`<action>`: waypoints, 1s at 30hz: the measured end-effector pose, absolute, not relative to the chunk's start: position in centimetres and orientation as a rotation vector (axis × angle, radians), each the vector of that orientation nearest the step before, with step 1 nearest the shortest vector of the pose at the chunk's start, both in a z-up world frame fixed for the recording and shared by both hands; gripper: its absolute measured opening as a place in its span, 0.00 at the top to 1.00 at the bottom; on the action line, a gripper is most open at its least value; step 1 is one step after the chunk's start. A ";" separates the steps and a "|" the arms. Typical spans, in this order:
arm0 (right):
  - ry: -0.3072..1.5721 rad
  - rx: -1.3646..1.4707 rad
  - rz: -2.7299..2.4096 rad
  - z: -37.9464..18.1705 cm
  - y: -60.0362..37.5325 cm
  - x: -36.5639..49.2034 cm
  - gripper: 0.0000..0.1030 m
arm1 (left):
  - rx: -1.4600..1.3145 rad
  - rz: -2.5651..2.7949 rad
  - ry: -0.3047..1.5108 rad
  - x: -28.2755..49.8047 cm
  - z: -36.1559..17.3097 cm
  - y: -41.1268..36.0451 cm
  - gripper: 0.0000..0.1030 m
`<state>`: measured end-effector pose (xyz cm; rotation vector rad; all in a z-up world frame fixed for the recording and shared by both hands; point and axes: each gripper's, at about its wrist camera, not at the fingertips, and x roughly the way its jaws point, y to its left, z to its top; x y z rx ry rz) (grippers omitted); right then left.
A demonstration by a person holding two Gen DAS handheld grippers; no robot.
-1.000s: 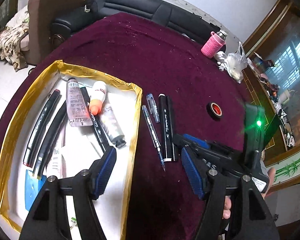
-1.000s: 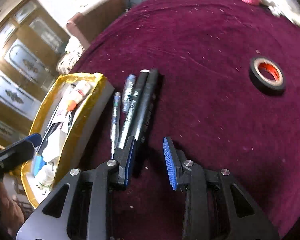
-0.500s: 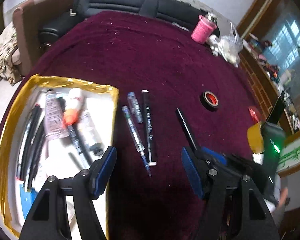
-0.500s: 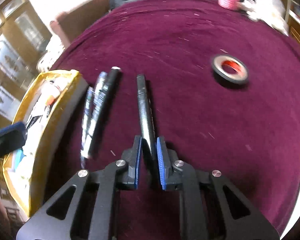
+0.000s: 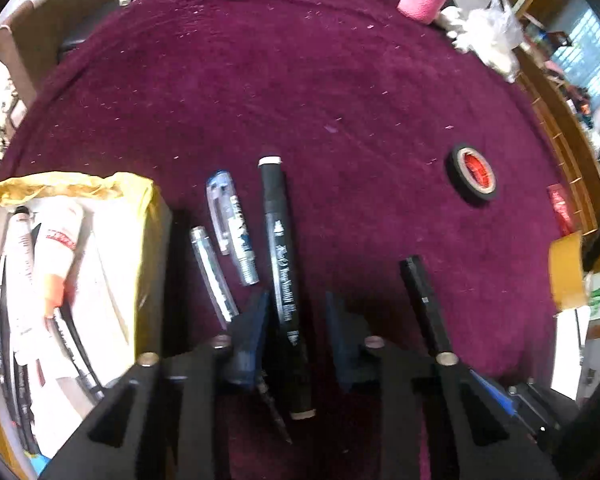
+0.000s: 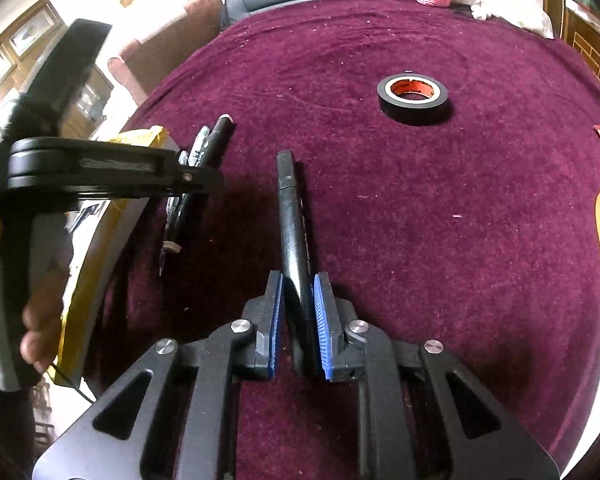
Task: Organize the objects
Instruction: 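Grasp a black marker with the right tool while the left tool grasps another black marker, then carry both black markers into the tray box and open both tools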
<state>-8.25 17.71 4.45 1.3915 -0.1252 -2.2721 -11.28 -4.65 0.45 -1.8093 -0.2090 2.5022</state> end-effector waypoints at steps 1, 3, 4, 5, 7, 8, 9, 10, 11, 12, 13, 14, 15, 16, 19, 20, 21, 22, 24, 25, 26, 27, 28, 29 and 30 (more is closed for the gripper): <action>-0.129 1.395 -2.266 4.3 17.8 -8.2 0.84 | -1.812 2.505 -0.196 -11.1 0.4 -4.6 0.86; -0.147 1.393 -2.262 4.1 17.9 -8.1 0.84 | -1.817 2.476 -0.190 -10.1 0.6 -4.4 0.87; -0.154 1.391 -2.261 4.1 18.0 -8.1 0.84 | -1.827 2.461 -0.182 -9.5 0.6 -4.3 0.87; -0.152 1.389 -2.261 4.1 17.9 -8.1 0.84 | -1.837 2.445 -0.182 -8.7 0.7 -4.1 0.87; -0.156 1.381 -2.262 4.2 17.9 -7.9 0.84 | -1.823 2.386 -0.225 -6.3 0.8 -3.8 0.86; -0.168 1.377 -2.261 4.1 18.0 -7.9 0.84 | -1.820 2.370 -0.242 -5.3 0.7 -3.7 0.86; -0.175 1.374 -2.259 4.1 18.1 -7.9 0.84 | -1.822 2.370 -0.251 -4.6 0.7 -3.7 0.86; -0.170 1.373 -2.257 4.1 18.0 -7.9 0.83 | -1.801 2.395 -0.256 -3.8 0.8 -3.8 0.85; -0.149 1.365 -2.255 4.2 17.8 -8.0 0.82 | -1.795 2.397 -0.246 -3.5 0.8 -3.7 0.85; -0.122 1.361 -2.255 4.2 17.7 -8.0 0.82 | -1.786 2.399 -0.236 -3.3 0.7 -3.7 0.85; -0.094 1.361 -2.257 4.3 17.4 -8.0 0.82 | -1.784 2.390 -0.245 -3.4 0.7 -3.8 0.85; -0.066 1.361 -2.260 4.4 17.1 -8.2 0.81 | -1.780 2.385 -0.266 -3.6 0.7 -3.9 0.85; -0.056 1.361 -2.259 4.4 16.9 -8.4 0.79 | -1.771 2.385 -0.290 -3.9 0.7 -4.1 0.84; -0.065 1.362 -2.249 4.4 16.7 -8.7 0.72 | -1.752 2.395 -0.329 -4.1 0.6 -4.3 0.83; -0.112 1.339 -2.224 4.4 16.3 -8.9 0.53 | -1.682 2.463 -0.403 -3.9 0.5 -4.6 0.83; -0.096 1.327 -2.248 4.4 16.0 -8.7 0.53 | -1.660 2.486 -0.389 -3.7 0.5 -4.3 0.83; -0.084 1.313 -2.273 4.4 15.9 -8.3 0.53 | -1.645 2.502 -0.373 -3.5 0.5 -4.2 0.83; -0.071 1.301 -2.298 4.4 15.7 -8.0 0.55 | -1.622 2.522 -0.365 -3.3 0.5 -4.1 0.83; 0.020 1.298 -2.386 4.4 15.4 -7.5 0.77 | -1.580 2.553 -0.387 -2.9 0.5 -4.2 0.84; 0.039 1.300 -2.409 4.3 15.5 -7.3 0.84 | -1.572 2.559 -0.393 -2.9 0.4 -4.2 0.84; 0.021 1.304 -2.407 4.3 15.7 -7.2 0.85 | -1.577 2.554 -0.390 -3.2 0.3 -4.4 0.84; 0.006 1.310 -2.402 4.4 16.0 -7.1 0.85 | -1.579 2.550 -0.377 -3.3 0.3 -4.2 0.84; -0.001 1.314 -2.401 4.4 16.1 -7.0 0.85 | -1.575 2.548 -0.362 -3.5 0.3 -4.2 0.86; -0.012 1.317 -2.402 4.5 16.4 -6.7 0.85 | -1.569 2.552 -0.360 -3.7 0.1 -4.2 0.87; -0.022 1.322 -2.400 4.5 16.6 -6.3 0.85 | -1.560 2.561 -0.344 -3.7 0.0 -4.1 0.87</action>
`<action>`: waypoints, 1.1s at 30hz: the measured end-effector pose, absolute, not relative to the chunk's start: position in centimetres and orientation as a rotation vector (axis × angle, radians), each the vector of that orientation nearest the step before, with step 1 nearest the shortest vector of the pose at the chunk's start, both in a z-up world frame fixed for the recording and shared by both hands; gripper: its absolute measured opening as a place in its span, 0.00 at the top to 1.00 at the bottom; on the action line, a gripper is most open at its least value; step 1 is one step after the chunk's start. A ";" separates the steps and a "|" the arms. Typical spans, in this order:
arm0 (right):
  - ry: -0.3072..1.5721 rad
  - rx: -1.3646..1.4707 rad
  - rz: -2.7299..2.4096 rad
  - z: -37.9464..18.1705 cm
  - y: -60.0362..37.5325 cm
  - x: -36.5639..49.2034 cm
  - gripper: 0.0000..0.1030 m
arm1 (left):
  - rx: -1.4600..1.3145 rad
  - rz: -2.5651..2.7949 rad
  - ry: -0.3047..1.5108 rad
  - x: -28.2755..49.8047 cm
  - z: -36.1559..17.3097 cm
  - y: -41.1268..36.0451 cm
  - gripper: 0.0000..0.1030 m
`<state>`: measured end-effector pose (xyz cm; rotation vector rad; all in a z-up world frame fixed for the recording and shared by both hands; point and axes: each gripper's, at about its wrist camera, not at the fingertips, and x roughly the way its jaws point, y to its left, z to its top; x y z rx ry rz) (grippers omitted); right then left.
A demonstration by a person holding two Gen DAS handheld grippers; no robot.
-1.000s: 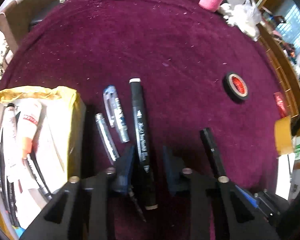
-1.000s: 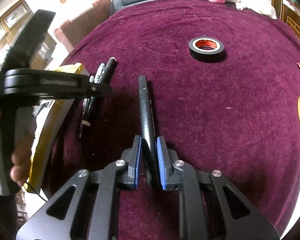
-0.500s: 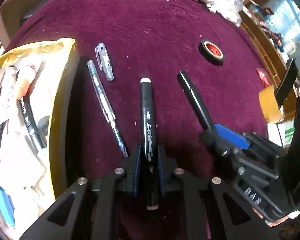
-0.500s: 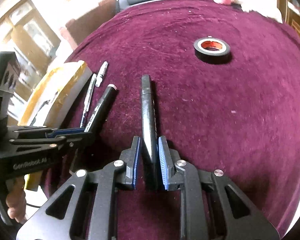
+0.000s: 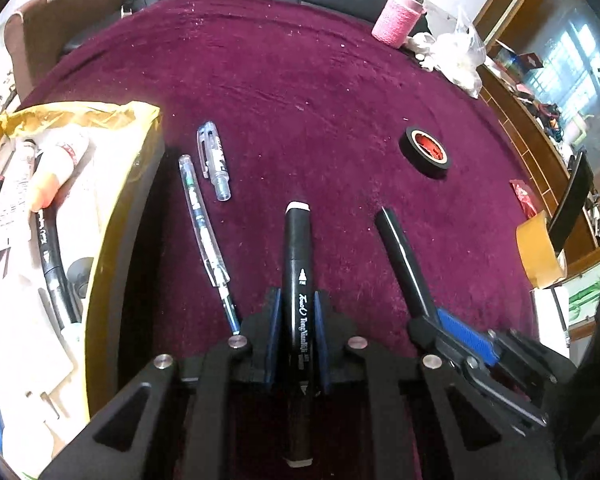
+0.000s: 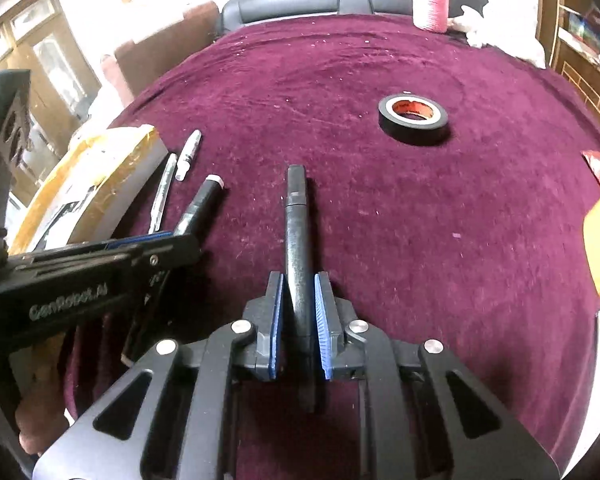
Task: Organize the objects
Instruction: 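Carry both black markers into the tray box and open both tools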
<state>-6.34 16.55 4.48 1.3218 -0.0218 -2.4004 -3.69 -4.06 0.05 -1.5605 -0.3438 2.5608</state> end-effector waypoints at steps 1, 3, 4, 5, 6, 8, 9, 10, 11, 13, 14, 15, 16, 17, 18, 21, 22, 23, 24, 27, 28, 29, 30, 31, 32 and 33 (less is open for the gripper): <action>-0.027 1.324 -2.400 4.5 16.6 -6.0 0.85 | -1.559 2.569 -0.312 -3.4 0.1 -3.8 0.87; -0.036 1.330 -2.398 4.5 16.7 -5.4 0.85 | -1.566 2.573 -0.272 -2.8 0.2 -3.4 0.87; -0.039 1.332 -2.395 4.5 16.8 -4.9 0.85 | -1.568 2.567 -0.260 -2.3 0.2 -3.1 0.87; -0.044 1.333 -2.391 4.5 16.9 -4.6 0.85 | -1.573 2.554 -0.260 -1.8 0.3 -2.9 0.87; -0.056 1.336 -2.382 4.5 17.0 -4.3 0.85 | -1.576 2.540 -0.263 -1.5 0.3 -2.7 0.86; -0.122 1.342 -2.344 4.5 17.6 -3.7 0.86 | -1.564 2.510 -0.297 -0.4 0.7 -2.6 0.86; -0.162 1.345 -2.318 4.4 17.8 -3.4 0.86 | -1.554 2.506 -0.301 0.2 0.9 -2.6 0.86; -0.200 1.347 -2.287 4.4 18.1 -3.1 0.86 | -1.547 2.499 -0.305 0.8 1.3 -2.7 0.86; -0.225 1.347 -2.264 4.4 18.2 -2.7 0.86 | -1.539 2.493 -0.325 1.4 1.5 -2.9 0.86; -0.252 1.337 -2.245 4.6 18.2 -1.7 0.86 | -1.508 2.498 -0.356 2.8 2.4 -3.7 0.86; -0.260 1.317 -2.238 5.0 18.1 -1.1 0.86 | -1.501 2.505 -0.359 3.3 2.7 -3.9 0.86; -0.258 1.299 -2.238 5.4 18.0 -0.5 0.86 | -1.493 2.513 -0.368 3.9 3.0 -4.2 0.86; -0.245 1.282 -2.239 5.9 17.7 0.2 0.86 | -1.480 2.517 -0.381 4.3 3.4 -4.5 0.86; -0.241 1.273 -2.235 6.2 17.5 0.6 0.86 | -1.465 2.520 -0.389 4.9 3.9 -4.8 0.86; -0.240 1.257 -2.226 6.6 17.3 1.1 0.86 | -1.449 2.529 -0.402 5.4 4.3 -5.2 0.86; -0.209 1.205 -2.206 8.1 16.0 2.3 0.86 | -1.405 2.550 -0.453 7.0 5.7 -7.0 0.86; -0.200 1.191 -2.197 8.5 15.6 2.6 0.86 | -1.395 2.552 -0.472 7.2 6.1 -7.6 0.86; -0.194 1.178 -2.183 8.9 15.1 3.0 0.86 | -1.384 2.554 -0.492 7.4 6.4 -8.2 0.86; -0.184 1.170 -2.170 9.2 14.7 3.3 0.86 | -1.375 2.558 -0.515 7.8 6.7 -9.0 0.86; -0.150 1.152 -2.150 9.9 13.4 4.0 0.86 | -1.350 2.605 -0.562 8.8 7.6 -11.7 0.86; -0.144 1.153 -2.138 10.0 13.0 4.1 0.86 | -1.344 2.632 -0.570 9.0 8.0 -12.8 0.86; -0.140 1.152 -2.128 10.1 12.5 4.1 0.86 | -1.336 2.647 -0.586 9.2 8.2 -13.7 0.86; -0.137 1.152 -2.123 10.2 12.1 4.0 0.86 | -1.329 2.661 -0.601 9.3 8.4 -14.5 0.86; -0.129 1.154 -2.115 10.3 11.6 3.9 0.86 | -1.325 2.680 -0.622 9.4 8.6 -15.5 0.86; -0.125 1.155 -2.100 10.4 11.0 3.7 0.86 | -1.325 2.693 -0.637 9.4 8.7 -16.3 0.86; -0.125 1.156 -2.093 10.5 10.7 3.5 0.86 | -1.324 2.707 -0.651 9.4 8.7 -17.1 0.86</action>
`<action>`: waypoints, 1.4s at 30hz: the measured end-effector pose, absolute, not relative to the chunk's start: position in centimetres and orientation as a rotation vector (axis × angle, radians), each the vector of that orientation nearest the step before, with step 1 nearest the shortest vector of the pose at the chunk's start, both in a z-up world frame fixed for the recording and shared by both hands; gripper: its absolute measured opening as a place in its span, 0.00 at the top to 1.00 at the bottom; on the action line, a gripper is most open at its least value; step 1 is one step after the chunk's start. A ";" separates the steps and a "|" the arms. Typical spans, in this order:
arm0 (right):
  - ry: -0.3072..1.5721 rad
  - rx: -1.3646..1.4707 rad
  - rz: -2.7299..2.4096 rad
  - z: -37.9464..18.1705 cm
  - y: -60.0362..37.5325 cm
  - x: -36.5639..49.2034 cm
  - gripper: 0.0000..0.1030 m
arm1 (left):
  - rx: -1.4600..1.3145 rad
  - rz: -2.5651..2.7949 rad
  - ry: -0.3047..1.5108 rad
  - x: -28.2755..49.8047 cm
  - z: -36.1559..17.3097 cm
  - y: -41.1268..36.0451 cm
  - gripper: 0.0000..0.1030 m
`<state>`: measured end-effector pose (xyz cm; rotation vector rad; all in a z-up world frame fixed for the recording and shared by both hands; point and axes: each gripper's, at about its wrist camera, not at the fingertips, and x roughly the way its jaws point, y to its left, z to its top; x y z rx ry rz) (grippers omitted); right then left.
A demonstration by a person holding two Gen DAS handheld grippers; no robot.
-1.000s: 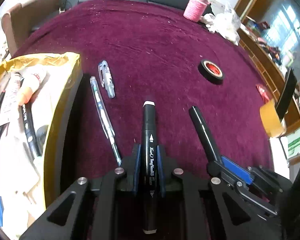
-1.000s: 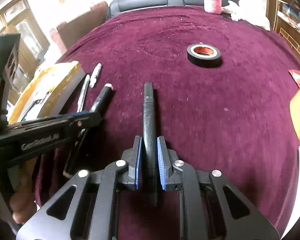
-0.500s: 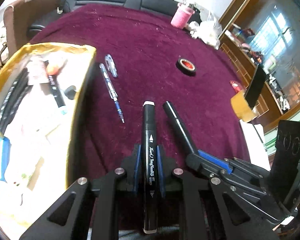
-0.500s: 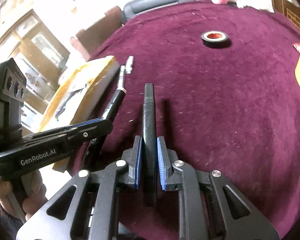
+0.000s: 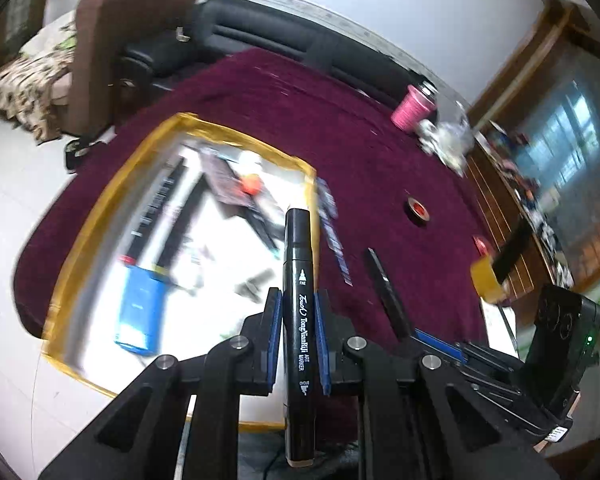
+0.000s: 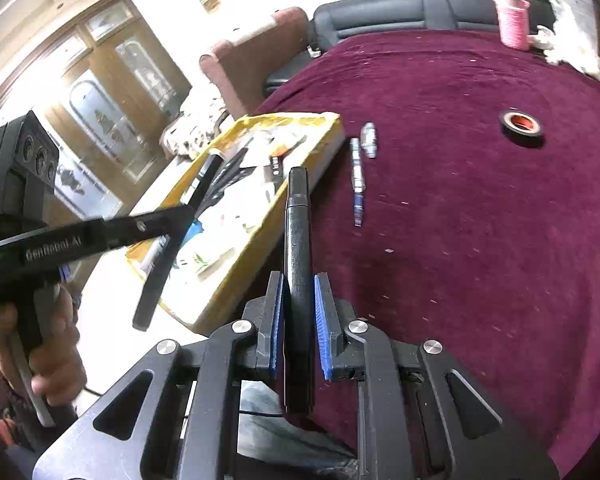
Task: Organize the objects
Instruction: 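Carry both black markers into the tray box and open both tools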
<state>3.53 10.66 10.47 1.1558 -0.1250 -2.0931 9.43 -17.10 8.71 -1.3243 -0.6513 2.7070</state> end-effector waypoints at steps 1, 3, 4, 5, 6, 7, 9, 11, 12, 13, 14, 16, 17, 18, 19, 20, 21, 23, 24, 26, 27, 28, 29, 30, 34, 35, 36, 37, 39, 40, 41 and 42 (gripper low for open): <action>-0.120 1.157 -2.084 10.6 10.1 3.3 0.86 | -1.326 2.719 -0.665 9.4 8.7 -18.0 0.86; -0.098 1.152 -2.070 10.9 8.7 2.6 0.86 | -1.334 2.737 -0.683 9.2 8.5 -19.2 0.86; -0.087 1.151 -2.062 11.0 7.9 2.3 0.86 | -1.341 2.740 -0.691 9.0 8.4 -19.9 0.86; -0.080 1.151 -2.051 11.1 7.3 2.0 0.86 | -1.347 2.743 -0.695 8.9 8.3 -20.4 0.86; -0.076 1.156 -2.040 11.1 6.6 1.6 0.86 | -1.368 2.749 -0.696 8.4 8.0 -21.1 0.86; -0.073 1.164 -2.035 11.2 5.9 1.2 0.86 | -1.380 2.749 -0.698 8.2 7.8 -21.5 0.86; -0.053 1.182 -2.029 11.1 4.2 0.2 0.86 | -1.403 2.743 -0.695 7.6 7.3 -22.3 0.86; -0.039 1.202 -2.034 10.9 2.8 -0.6 0.86 | -1.422 2.737 -0.702 6.8 6.9 -23.1 0.86; -0.028 1.217 -2.036 10.8 2.0 -1.2 0.86 | -1.441 2.734 -0.690 6.2 6.6 -23.6 0.86; -0.029 1.234 -2.037 10.6 1.6 -1.6 0.86 | -1.452 2.730 -0.684 5.9 6.5 -23.8 0.86; -0.033 1.257 -2.033 10.3 0.9 -2.1 0.86 | -1.463 2.722 -0.678 5.4 6.3 -24.1 0.86; -0.026 1.307 -2.054 9.9 -0.1 -3.0 0.86 | -1.485 2.704 -0.663 4.6 5.9 -24.6 0.86; -0.024 1.322 -2.075 9.7 -0.5 -3.4 0.86 | -1.500 2.697 -0.648 4.2 5.6 -24.9 0.86; -0.013 1.329 -2.086 9.7 -1.0 -3.7 0.86 | -1.518 2.688 -0.639 3.8 5.3 -25.1 0.86; -0.015 1.347 -2.092 9.5 -1.4 -4.0 0.86 | -1.541 2.678 -0.637 3.2 4.9 -25.4 0.86; -0.026 1.371 -2.085 9.2 -1.7 -4.3 0.85 | -1.550 2.675 -0.626 3.0 4.7 -25.5 0.86; -0.025 1.387 -2.073 9.0 -2.1 -4.6 0.85 | -1.565 2.666 -0.613 2.6 4.4 -25.7 0.86; -0.014 1.406 -2.098 8.8 -2.5 -5.0 0.85 | -1.587 2.656 -0.600 2.1 4.0 -25.9 0.86; -0.006 1.410 -2.104 8.7 -2.7 -5.1 0.85 | -1.593 2.655 -0.592 1.9 4.0 -25.9 0.87; 0.000 1.420 -2.107 8.8 -2.8 -5.2 0.85 | -1.611 2.648 -0.560 1.5 3.8 -26.0 0.87; 0.017 1.422 -2.110 8.8 -2.9 -5.1 0.85 | -1.623 2.644 -0.548 1.3 3.7 -25.9 0.86; 0.032 1.434 -2.108 8.8 -3.1 -5.1 0.86 | -1.635 2.633 -0.525 1.1 3.6 -25.8 0.86; 0.041 1.450 -2.093 8.6 -3.3 -5.0 0.85 | -1.641 2.628 -0.514 0.9 3.5 -25.7 0.86; 0.053 1.451 -2.093 8.4 -3.4 -4.9 0.85 | -1.647 2.626 -0.508 0.9 3.4 -25.7 0.86; 0.066 1.457 -2.102 8.6 -3.4 -4.8 0.85 | -1.671 2.602 -0.473 0.6 2.8 -25.5 0.86; 0.081 1.451 -2.107 8.5 -3.5 -4.8 0.85 | -1.668 2.605 -0.472 0.6 2.8 -25.5 0.86; 0.093 1.449 -2.106 8.4 -3.6 -4.8 0.85 | -1.666 2.606 -0.480 0.7 2.8 -25.7 0.86; 0.093 1.444 -2.107 8.5 -3.5 -4.7 0.85 | -1.665 2.605 -0.487 0.7 2.8 -25.8 0.86; 0.086 1.438 -2.103 8.5 -3.5 -4.7 0.85 | -1.659 2.602 -0.504 0.7 2.8 -26.1 0.85; 0.081 1.434 -2.098 8.4 -3.5 -4.8 0.85 | -1.649 2.598 -0.521 0.8 2.8 -26.2 0.85; 0.071 1.430 -2.093 8.4 -3.5 -4.9 0.85 | -1.636 2.594 -0.535 0.9 2.8 -26.3 0.85; 0.060 1.422 -2.087 8.4 -3.4 -5.0 0.85 | -1.612 2.595 -0.559 1.1 3.0 -26.5 0.85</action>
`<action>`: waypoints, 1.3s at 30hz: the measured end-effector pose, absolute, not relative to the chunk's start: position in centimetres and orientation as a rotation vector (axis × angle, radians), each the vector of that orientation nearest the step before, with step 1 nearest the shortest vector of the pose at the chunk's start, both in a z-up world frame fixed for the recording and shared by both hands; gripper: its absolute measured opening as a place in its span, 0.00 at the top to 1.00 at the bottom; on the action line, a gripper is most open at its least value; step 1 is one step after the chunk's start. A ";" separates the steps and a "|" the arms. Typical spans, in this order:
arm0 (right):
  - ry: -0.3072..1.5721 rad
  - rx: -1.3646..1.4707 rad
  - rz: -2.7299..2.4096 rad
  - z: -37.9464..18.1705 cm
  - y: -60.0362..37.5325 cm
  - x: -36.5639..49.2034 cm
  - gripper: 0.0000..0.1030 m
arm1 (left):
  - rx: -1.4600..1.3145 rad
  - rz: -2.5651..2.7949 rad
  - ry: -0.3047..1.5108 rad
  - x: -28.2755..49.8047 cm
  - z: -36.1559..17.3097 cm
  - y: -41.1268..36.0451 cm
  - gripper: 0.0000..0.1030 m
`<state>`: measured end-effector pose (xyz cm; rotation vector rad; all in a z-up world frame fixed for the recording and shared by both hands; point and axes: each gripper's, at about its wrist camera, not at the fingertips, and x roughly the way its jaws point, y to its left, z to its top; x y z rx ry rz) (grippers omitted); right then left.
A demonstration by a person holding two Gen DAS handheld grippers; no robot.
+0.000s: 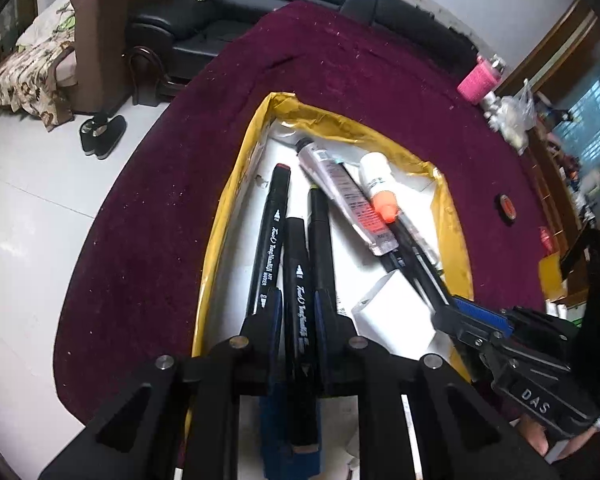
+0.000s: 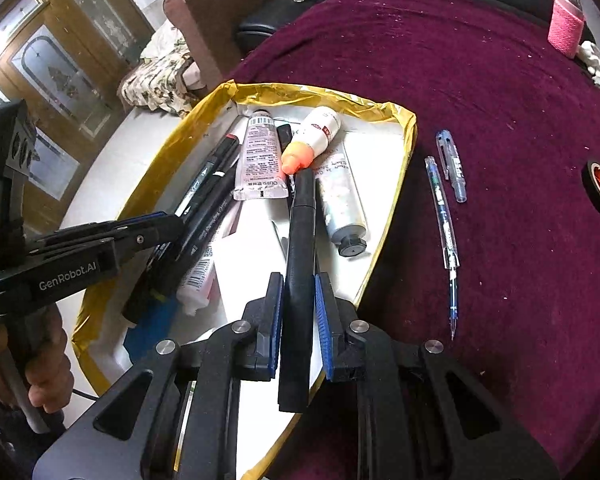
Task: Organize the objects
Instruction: 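Carry both black markers into the tray box and open both tools, then move both tools back to the table and grasp a clear pen with the left tool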
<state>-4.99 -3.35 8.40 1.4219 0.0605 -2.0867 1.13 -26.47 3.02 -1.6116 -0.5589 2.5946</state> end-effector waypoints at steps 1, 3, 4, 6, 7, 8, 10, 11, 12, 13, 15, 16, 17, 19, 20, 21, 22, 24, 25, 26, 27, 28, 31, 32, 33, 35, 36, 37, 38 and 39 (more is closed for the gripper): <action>0.045 1.407 -2.085 8.5 -3.1 -5.0 0.84 | -1.579 2.598 -0.593 1.5 3.3 -26.7 0.84; 0.016 1.351 -2.088 9.0 -2.4 -4.8 0.81 | -1.541 2.601 -0.622 2.0 3.7 -26.6 0.69; 0.015 1.310 -2.090 9.4 -2.0 -4.6 0.71 | -1.515 2.623 -0.634 2.5 4.3 -26.3 0.54; -0.022 1.233 -2.117 10.3 -0.2 -4.3 0.57 | -1.445 2.676 -0.613 3.4 5.5 -25.3 0.42; -0.058 1.213 -2.117 10.6 0.8 -4.2 0.56 | -1.426 2.690 -0.600 3.6 5.9 -24.8 0.42; -0.099 1.192 -2.098 10.8 2.0 -4.2 0.56 | -1.406 2.704 -0.600 3.9 6.5 -24.1 0.42; -0.157 1.162 -2.070 11.1 4.2 -4.0 0.56 | -1.379 2.685 -0.623 4.2 7.1 -22.4 0.42; -0.181 1.150 -2.072 11.0 5.5 -3.9 0.56 | -1.369 2.659 -0.617 4.2 7.4 -21.1 0.42; -0.192 1.147 -2.068 10.8 6.6 -3.7 0.56 | -1.362 2.643 -0.604 4.1 7.5 -19.9 0.42; -0.195 1.153 -2.068 10.5 7.4 -3.4 0.56 | -1.360 2.633 -0.593 3.9 7.7 -19.0 0.42; -0.203 1.168 -2.084 9.6 9.4 -3.0 0.56 | -1.382 2.581 -0.545 3.1 7.5 -16.2 0.42; -0.208 1.176 -2.090 9.2 10.2 -2.8 0.56 | -1.389 2.560 -0.528 2.7 7.4 -15.2 0.42; -0.212 1.189 -2.097 8.8 11.0 -2.7 0.56 | -1.392 2.547 -0.516 2.4 7.4 -14.3 0.42; -0.230 1.205 -2.123 8.0 12.5 -2.7 0.56 | -1.422 2.523 -0.464 1.3 7.2 -11.9 0.42; -0.229 1.209 -2.144 7.7 13.3 -2.5 0.56 | -1.437 2.509 -0.429 0.7 7.0 -10.8 0.42; -0.220 1.206 -2.158 7.6 13.7 -2.5 0.56 | -1.455 2.503 -0.393 0.0 6.8 -9.7 0.42; -0.205 1.206 -2.182 7.5 14.3 -2.6 0.56 | -1.486 2.507 -0.342 -0.9 6.5 -8.5 0.42; -0.198 1.207 -2.221 7.2 15.6 -2.8 0.56 | -1.541 2.512 -0.258 -2.4 5.9 -6.8 0.42; -0.209 1.211 -2.223 7.1 16.0 -2.9 0.56 | -1.573 2.522 -0.224 -3.5 5.4 -6.2 0.42; -0.233 1.215 -2.220 6.9 16.6 -3.1 0.56 | -1.612 2.529 -0.198 -4.6 4.8 -5.8 0.42; -0.248 1.214 -2.218 6.7 17.0 -3.3 0.56 | -1.642 2.530 -0.194 -5.1 4.4 -5.6 0.44; -0.261 1.214 -2.218 6.6 17.5 -3.3 0.56 | -1.676 2.526 -0.190 -6.0 3.8 -5.5 0.46; -0.297 1.211 -2.214 6.3 18.4 -3.7 0.56 | -1.751 2.514 -0.188 -8.0 2.4 -5.4 0.58; -0.307 1.209 -2.206 6.2 18.7 -3.9 0.56 | -1.777 2.509 -0.178 -8.6 2.0 -5.3 0.58; -0.311 1.208 -2.206 6.1 18.6 -4.1 0.56 | -1.800 2.503 -0.178 -9.0 1.6 -5.2 0.60; -0.332 1.203 -2.200 6.0 18.9 -4.3 0.56 | -1.842 2.481 -0.173 -9.6 0.8 -5.0 0.64; -0.338 1.200 -2.194 6.0 19.1 -4.3 0.56 | -1.859 2.487 -0.152 -9.7 0.6 -4.9 0.72; -0.342 1.198 -2.194 6.0 19.1 -4.3 0.56 | -1.871 2.508 -0.124 -9.8 0.5 -4.9 0.75; -0.348 1.198 -2.194 6.0 19.2 -4.3 0.56 | -1.876 2.513 -0.114 -9.9 0.5 -4.8 0.76; -0.353 1.196 -2.189 5.9 19.2 -4.4 0.56 | -1.876 2.519 -0.105 -9.9 0.4 -4.8 0.80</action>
